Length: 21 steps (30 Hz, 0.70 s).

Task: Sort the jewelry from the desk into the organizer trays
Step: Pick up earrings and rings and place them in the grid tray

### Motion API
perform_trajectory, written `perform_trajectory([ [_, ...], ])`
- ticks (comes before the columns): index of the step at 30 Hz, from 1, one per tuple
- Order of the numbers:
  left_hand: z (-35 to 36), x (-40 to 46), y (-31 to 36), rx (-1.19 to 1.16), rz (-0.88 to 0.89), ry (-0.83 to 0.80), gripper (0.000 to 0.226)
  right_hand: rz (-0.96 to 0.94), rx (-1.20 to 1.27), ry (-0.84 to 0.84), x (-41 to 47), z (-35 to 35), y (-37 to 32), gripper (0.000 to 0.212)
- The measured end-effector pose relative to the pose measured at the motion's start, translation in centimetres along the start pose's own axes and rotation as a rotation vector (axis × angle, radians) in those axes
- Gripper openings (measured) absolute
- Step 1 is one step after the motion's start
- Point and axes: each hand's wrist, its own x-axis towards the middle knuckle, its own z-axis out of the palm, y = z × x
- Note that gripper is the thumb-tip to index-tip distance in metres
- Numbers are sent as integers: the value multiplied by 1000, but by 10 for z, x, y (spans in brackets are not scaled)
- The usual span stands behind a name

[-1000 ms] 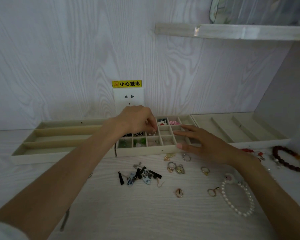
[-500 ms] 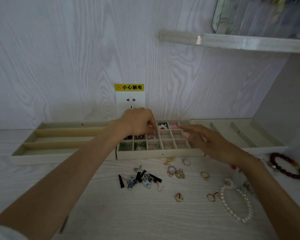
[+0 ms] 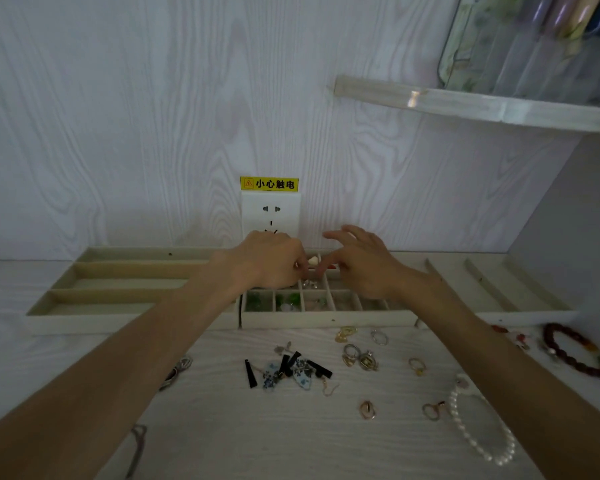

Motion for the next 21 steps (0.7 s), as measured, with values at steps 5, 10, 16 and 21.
perform_trajectory([
  [5,-1,2,0,-27,-6,-20,30,-21,0,15,3,4,-3,41],
  [10,-1,2,1,-39,-1,-35,30,-25,-25,69,0,1,-5,35],
  [16,-2,3,2,-53,-3,-31,30,-18,-59,41,-2,3,-8,35],
  [21,-2,2,1,-57,7,-36,31,-10,-75,24,-1,4,-9,33],
])
